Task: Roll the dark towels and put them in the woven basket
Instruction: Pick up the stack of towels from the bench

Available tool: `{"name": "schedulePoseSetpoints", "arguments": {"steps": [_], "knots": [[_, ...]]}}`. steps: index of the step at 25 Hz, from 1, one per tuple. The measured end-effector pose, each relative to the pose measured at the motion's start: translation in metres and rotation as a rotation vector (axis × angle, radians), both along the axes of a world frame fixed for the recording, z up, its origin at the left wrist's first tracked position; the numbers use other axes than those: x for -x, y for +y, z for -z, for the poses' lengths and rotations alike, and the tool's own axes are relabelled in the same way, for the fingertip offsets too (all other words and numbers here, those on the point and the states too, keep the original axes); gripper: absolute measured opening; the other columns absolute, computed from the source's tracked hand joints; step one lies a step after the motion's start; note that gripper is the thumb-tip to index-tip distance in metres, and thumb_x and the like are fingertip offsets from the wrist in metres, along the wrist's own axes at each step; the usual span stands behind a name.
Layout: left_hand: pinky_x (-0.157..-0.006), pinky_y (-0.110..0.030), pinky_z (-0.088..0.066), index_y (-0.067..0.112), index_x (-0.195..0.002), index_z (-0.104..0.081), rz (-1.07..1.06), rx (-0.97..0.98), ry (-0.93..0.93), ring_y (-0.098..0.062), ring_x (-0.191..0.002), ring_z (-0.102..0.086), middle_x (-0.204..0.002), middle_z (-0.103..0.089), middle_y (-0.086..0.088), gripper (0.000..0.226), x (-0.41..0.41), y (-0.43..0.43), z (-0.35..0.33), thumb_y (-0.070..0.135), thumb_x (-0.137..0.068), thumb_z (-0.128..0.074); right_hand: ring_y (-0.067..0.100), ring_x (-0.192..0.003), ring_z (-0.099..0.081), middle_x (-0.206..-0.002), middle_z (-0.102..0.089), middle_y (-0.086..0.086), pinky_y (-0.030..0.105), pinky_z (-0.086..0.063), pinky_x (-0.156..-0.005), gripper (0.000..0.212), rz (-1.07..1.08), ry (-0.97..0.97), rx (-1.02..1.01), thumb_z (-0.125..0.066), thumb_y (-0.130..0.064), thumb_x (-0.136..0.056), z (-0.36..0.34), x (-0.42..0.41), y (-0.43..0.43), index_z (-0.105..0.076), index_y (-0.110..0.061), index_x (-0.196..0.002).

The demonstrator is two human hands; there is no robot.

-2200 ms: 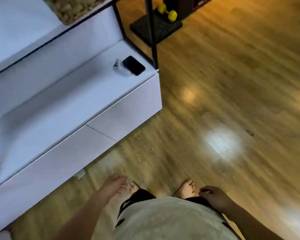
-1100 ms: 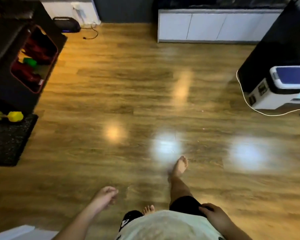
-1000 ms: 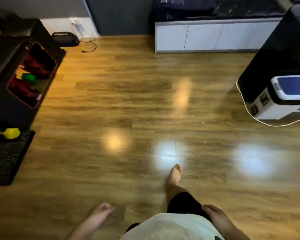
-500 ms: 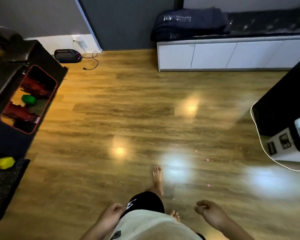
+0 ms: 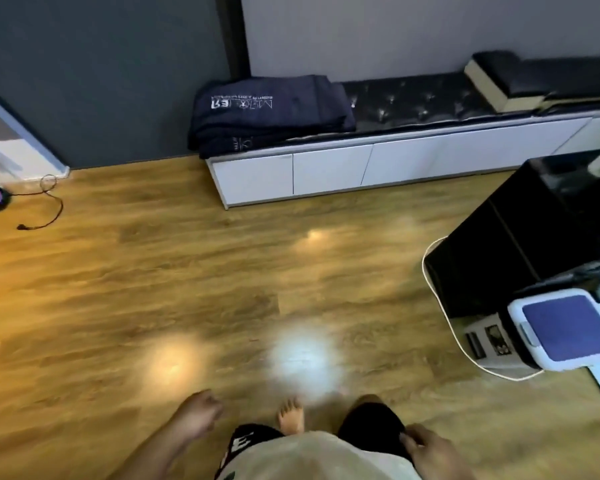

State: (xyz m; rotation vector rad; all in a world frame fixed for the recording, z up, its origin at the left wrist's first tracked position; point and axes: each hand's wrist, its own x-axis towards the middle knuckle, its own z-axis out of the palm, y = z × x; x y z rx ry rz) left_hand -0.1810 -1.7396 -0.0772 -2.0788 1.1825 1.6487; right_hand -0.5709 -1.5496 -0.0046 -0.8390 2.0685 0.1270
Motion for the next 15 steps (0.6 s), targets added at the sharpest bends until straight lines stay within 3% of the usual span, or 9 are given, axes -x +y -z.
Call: {"name": "schedulePoseSetpoints", "arguments": {"steps": [1, 2, 4, 6, 9, 10, 12, 13, 15], "knots": [[-0.052, -0.025, -0.034, 0.012, -0.099, -0.058, -0.091, 0.024, -0.012, -0.015, -0.066, -0.05, -0.089, -0.057, -0.004, 0.012, 0.031, -0.007, -0.034, 0.02, -0.096, -0.05, 0.016, -0.113, -0.063, -0.115, -0.071, -0.001, 0.02, -0.042, -0.078, 0.005, 0.036, -0.042, -0.007, -0.057, -0.044, -0.091, 0.001, 0.002, -0.031, -0.061, -0.047, -0.089], [-0.052, -0.024, -0.033, 0.009, -0.097, -0.058, -0.166, 0.051, 0.096, -0.017, -0.066, -0.052, -0.089, -0.059, -0.006, 0.011, 0.03, -0.03, -0.035, 0.018, -0.095, -0.053, 0.015, -0.114, -0.061, -0.115, -0.07, -0.002, 0.019, -0.042, -0.081, 0.01, -0.011, -0.085, 0.005, -0.056, -0.044, -0.092, 0.006, 0.006, -0.062, -0.065, -0.048, -0.093], [-0.052, -0.025, -0.031, 0.008, -0.09, -0.059, -0.156, 0.097, 0.089, -0.02, -0.066, -0.052, -0.085, -0.059, -0.009, 0.008, 0.049, -0.096, -0.047, 0.014, -0.094, -0.054, 0.016, -0.116, -0.06, -0.112, -0.068, -0.003, 0.02, -0.042, -0.085, 0.015, -0.101, -0.137, 0.028, -0.052, -0.043, -0.094, 0.025, 0.024, -0.131, -0.065, -0.049, -0.089], [-0.05, -0.024, -0.029, 0.008, -0.082, -0.06, -0.191, 0.111, 0.104, -0.021, -0.061, -0.049, -0.079, -0.056, -0.011, 0.008, 0.073, -0.136, -0.041, 0.008, -0.09, -0.058, 0.017, -0.114, -0.061, -0.113, -0.069, 0.0, 0.023, -0.043, -0.088, 0.013, -0.094, -0.202, 0.003, -0.051, -0.04, -0.095, 0.039, 0.045, -0.206, -0.065, -0.038, -0.093], [-0.042, -0.019, -0.032, 0.002, -0.072, -0.061, -0.168, 0.106, -0.053, -0.019, -0.046, -0.046, -0.065, -0.052, -0.013, 0.014, 0.09, -0.167, -0.03, 0.009, -0.083, -0.066, 0.015, -0.107, -0.062, -0.108, -0.068, -0.002, 0.02, -0.043, -0.08, 0.009, -0.161, -0.254, 0.042, -0.054, -0.037, -0.094, 0.044, 0.081, -0.325, -0.061, -0.031, -0.099], [-0.045, -0.019, -0.039, 0.003, -0.078, -0.063, -0.243, 0.077, -0.065, -0.018, -0.053, -0.055, -0.069, -0.058, -0.011, 0.025, 0.094, -0.174, -0.032, 0.026, -0.085, -0.062, 0.015, -0.105, -0.062, -0.105, -0.066, -0.003, 0.016, -0.042, -0.075, 0.009, -0.183, -0.282, 0.039, -0.056, -0.037, -0.094, 0.042, 0.09, -0.364, -0.06, -0.031, -0.099], [-0.073, -0.017, -0.046, 0.01, -0.095, -0.07, -0.398, 0.032, -0.034, -0.015, -0.09, -0.066, -0.097, -0.069, -0.006, 0.046, 0.104, -0.21, -0.034, 0.05, -0.083, -0.05, 0.012, -0.094, -0.061, -0.098, -0.064, -0.003, 0.014, -0.039, -0.068, 0.013, -0.202, -0.345, -0.006, -0.06, -0.036, -0.093, 0.035, 0.103, -0.447, -0.063, -0.026, -0.1], [-0.082, -0.024, -0.044, 0.01, -0.093, -0.071, -0.502, 0.029, -0.047, -0.018, -0.098, -0.065, -0.101, -0.069, -0.007, 0.04, 0.109, -0.231, -0.036, 0.045, -0.085, -0.054, 0.011, -0.087, -0.059, -0.093, -0.062, -0.001, 0.014, -0.038, -0.064, 0.018, -0.198, -0.373, -0.009, -0.061, -0.033, -0.094, 0.033, 0.111, -0.487, -0.066, -0.018, -0.102], [-0.071, -0.034, -0.041, 0.004, -0.077, -0.069, -0.662, 0.057, -0.01, -0.027, -0.078, -0.062, -0.083, -0.067, -0.014, 0.019, 0.13, -0.275, -0.06, 0.021, -0.084, -0.068, 0.014, -0.076, -0.053, -0.085, -0.058, 0.006, 0.019, -0.038, -0.061, 0.027, -0.094, -0.399, 0.062, -0.061, -0.025, -0.095, 0.021, 0.123, -0.559, -0.068, 0.0, -0.105]]}}
